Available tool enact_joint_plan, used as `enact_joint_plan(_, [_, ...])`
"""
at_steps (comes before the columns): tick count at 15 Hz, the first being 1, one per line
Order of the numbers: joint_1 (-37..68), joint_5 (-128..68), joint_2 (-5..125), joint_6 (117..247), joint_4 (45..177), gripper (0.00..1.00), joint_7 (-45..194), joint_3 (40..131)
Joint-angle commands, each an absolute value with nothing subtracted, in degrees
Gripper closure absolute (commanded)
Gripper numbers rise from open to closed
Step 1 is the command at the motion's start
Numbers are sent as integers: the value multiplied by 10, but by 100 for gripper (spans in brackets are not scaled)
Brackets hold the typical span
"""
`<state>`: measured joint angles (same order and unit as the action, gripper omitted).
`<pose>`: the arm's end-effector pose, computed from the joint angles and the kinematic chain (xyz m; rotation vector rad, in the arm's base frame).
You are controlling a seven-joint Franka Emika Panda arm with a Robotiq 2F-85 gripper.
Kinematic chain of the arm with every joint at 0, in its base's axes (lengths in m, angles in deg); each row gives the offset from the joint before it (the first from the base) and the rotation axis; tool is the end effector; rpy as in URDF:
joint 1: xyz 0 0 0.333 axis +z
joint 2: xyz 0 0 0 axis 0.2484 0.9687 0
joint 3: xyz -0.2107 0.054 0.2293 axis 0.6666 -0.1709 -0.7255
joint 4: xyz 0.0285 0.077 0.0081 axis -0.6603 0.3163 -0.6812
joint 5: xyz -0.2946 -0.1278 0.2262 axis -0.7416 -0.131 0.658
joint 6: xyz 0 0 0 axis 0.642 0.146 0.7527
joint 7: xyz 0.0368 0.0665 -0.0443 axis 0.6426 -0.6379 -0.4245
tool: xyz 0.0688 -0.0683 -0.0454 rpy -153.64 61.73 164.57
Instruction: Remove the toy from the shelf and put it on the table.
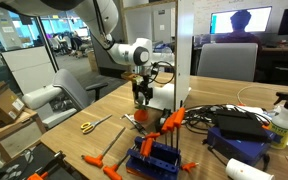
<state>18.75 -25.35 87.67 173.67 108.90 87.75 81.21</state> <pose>0.6780 0.0593 0.1710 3.1065 -0.3919 -0.2473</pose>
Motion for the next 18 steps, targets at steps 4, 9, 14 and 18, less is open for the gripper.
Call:
enact_joint_plan(4, [184,-246,716,1610,1133,0,868,819])
enact_joint_plan(9, [181,-260,571,1535,1197,0,827,813])
enact_joint_plan(14, [177,-282,404,1554,1333,0,718,806])
enact_joint_plan(18, [177,-280,274,1544,1452,0,644,808])
